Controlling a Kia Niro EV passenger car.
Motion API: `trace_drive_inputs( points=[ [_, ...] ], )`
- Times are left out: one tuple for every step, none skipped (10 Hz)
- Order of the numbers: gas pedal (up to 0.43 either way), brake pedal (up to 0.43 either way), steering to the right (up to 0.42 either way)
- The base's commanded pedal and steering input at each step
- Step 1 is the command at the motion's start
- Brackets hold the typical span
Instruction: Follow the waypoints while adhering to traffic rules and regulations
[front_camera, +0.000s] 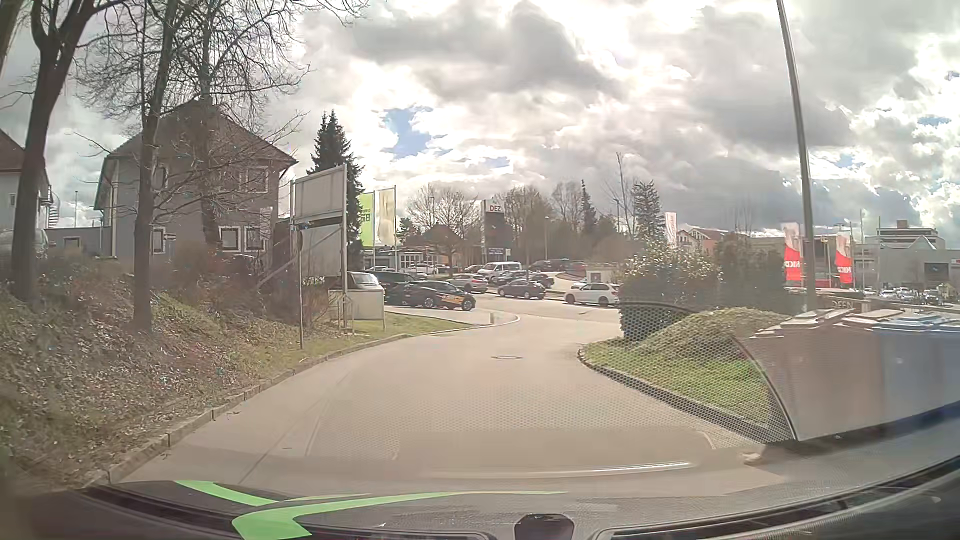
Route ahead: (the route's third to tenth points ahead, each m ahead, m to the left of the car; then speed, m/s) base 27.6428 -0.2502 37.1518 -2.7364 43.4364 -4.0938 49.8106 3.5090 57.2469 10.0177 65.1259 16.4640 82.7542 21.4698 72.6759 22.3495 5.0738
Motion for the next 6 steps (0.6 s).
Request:
trace_drive_inputs(
  points=[
    [0.11, 0.0, -0.124],
    [0.11, 0.0, -0.097],
    [0.11, 0.0, -0.075],
    [0.11, 0.0, -0.063],
    [0.11, 0.0, -0.051],
    [0.11, 0.0, -0.043]
  ],
)
